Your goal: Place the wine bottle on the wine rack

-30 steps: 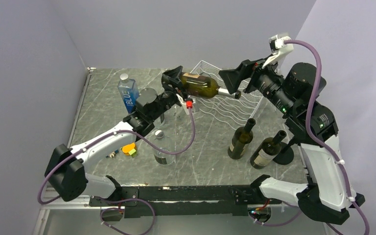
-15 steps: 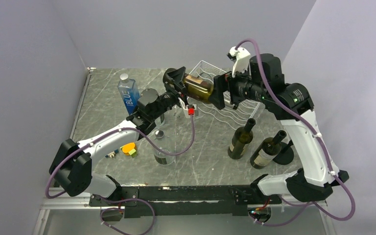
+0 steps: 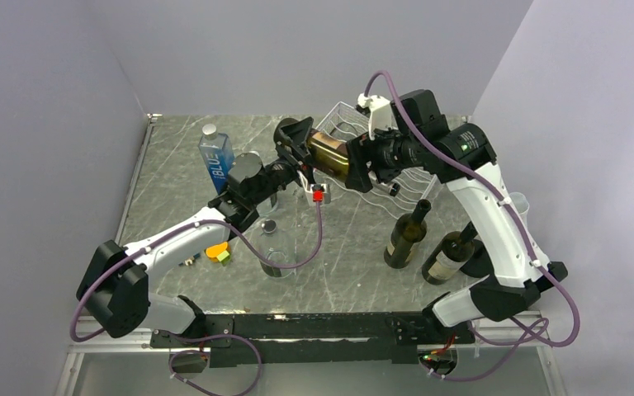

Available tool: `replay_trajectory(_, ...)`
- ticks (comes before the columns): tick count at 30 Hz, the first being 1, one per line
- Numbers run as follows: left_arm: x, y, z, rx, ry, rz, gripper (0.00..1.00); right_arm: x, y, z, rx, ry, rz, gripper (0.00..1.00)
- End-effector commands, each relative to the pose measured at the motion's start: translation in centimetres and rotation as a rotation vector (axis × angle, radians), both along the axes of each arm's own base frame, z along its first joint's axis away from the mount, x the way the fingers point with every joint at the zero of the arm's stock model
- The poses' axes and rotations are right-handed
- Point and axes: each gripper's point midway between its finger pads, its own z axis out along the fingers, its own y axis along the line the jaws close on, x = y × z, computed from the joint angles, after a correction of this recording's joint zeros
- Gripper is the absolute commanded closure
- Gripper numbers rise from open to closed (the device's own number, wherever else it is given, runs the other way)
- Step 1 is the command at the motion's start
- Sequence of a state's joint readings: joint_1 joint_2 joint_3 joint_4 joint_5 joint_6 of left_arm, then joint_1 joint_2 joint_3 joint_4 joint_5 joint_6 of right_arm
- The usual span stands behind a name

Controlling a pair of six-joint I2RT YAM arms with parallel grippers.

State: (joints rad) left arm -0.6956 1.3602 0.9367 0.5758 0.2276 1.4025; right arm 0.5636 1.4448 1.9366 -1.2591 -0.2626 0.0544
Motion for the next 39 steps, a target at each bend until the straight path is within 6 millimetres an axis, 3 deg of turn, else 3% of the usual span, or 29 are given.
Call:
replay_trajectory(1, -2.4, 1.2, 7.2, -0.126, -0.174, -0.033, 0.99, -0.9, 0.0, -1.6, -0.021, 0.068, 0.026, 0.24)
replay_trajectory(7, -2.1, 1.0, 7.2, -0.111, -0.175, -0.027, 0.99, -0.7, 0.6, -3.3, -0.038, 0.106, 0.019, 0.21)
replay_trajectory(14, -1.4, 0.9, 7.0, -0.098, -0.145, -0.009, 0.99, -1.1, 1.2, -3.8, -0.027, 0.126, 0.034, 0.52)
replay_trajectory(18, -1.0, 0.9, 7.0, -0.112, -0.108, -0.002, 0.99, -1.1, 1.2, -4.1, -0.038, 0.138, 0.031, 0.62)
replay_trajectory(20, -0.8, 0.9, 7.2, -0.126, -0.087, -0.002, 0.99, -1.0, 1.2, -4.3, -0.045, 0.144, 0.025, 0.6)
replay_trajectory(23, -0.4, 1.0, 7.1, -0.124, -0.065, 0.015, 0.99, -1.3, 1.3, -4.6, -0.051, 0.151, 0.032, 0.43)
replay_trajectory(26, -0.3, 0.9, 7.0, -0.124, -0.058, 0.015, 0.99, -1.4, 1.3, -4.8, -0.054, 0.151, 0.033, 0.41)
replay_trajectory(32, -0.3, 0.9, 7.1, -0.132, -0.017, 0.012, 0.99, -1.2, 1.5, -4.7, -0.048, 0.146, 0.021, 0.68)
replay_trajectory(34, -0.1, 1.0, 7.1, -0.135, -0.009, 0.021, 0.99, -1.2, 1.5, -4.6, -0.04, 0.144, 0.022, 0.96)
replay_trajectory(37, 0.1, 1.1, 6.8, -0.124, 0.011, 0.034, 0.98, -0.9, 1.5, -4.0, -0.029, 0.124, 0.001, 1.0)
replay_trajectory(39, 0.1, 1.3, 6.7, -0.128, 0.009, 0.04, 0.79, -0.5, 1.3, -3.3, -0.022, 0.099, -0.026, 1.0)
